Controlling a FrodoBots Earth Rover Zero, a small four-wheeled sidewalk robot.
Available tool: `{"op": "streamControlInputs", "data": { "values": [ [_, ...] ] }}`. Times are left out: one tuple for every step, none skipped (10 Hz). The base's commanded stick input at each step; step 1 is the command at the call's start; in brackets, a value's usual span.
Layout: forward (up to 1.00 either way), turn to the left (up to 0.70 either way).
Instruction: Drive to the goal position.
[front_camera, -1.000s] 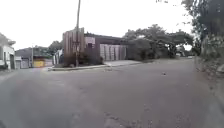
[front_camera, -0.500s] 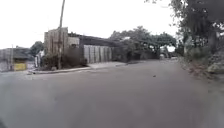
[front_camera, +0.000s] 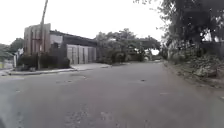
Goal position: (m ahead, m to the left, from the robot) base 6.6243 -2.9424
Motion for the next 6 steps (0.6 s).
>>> {"op": "streamControlInputs", "data": {
  "values": [
    [1.00, -0.39],
    [1.00, -0.21],
    [1.00, 0.05],
    [1.00, 0.01],
    [1.00, 0.01],
    [1.00, -0.19]
  ]
}}
